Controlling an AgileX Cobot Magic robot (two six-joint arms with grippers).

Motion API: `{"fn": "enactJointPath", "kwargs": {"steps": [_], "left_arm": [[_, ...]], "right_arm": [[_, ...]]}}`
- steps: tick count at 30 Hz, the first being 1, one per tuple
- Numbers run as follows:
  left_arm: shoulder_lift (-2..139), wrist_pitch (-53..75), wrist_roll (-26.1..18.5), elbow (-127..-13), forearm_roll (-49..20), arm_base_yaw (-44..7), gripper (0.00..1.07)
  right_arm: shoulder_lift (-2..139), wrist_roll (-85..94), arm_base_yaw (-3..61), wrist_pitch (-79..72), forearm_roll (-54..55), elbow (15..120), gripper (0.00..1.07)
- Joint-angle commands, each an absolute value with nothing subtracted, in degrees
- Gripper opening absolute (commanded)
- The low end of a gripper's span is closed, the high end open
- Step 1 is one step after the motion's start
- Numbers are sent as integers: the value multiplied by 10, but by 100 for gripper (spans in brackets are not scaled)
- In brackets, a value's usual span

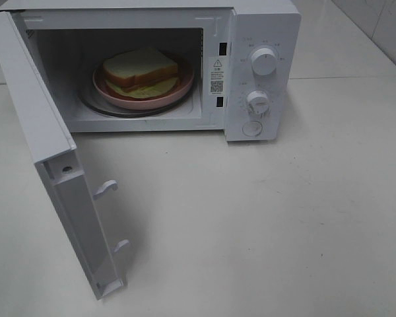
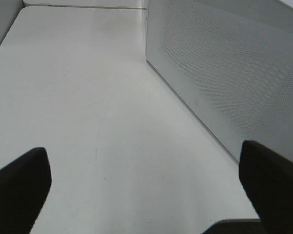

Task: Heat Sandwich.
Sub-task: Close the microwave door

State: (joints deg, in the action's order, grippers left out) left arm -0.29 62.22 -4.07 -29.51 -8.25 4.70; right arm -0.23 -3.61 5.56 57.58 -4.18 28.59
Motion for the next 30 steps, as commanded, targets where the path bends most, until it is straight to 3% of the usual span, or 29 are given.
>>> {"fn": "enactJointPath", "kwargs": {"steps": [1,30], "left_arm": [[-10,616,-37,-295,-81,45,98],[-6,616,-37,-295,-81,45,98]], "right_arm": [[-18,-41,53,570,-43,286,76],[-18,-41,54,570,-43,286,76]]}}
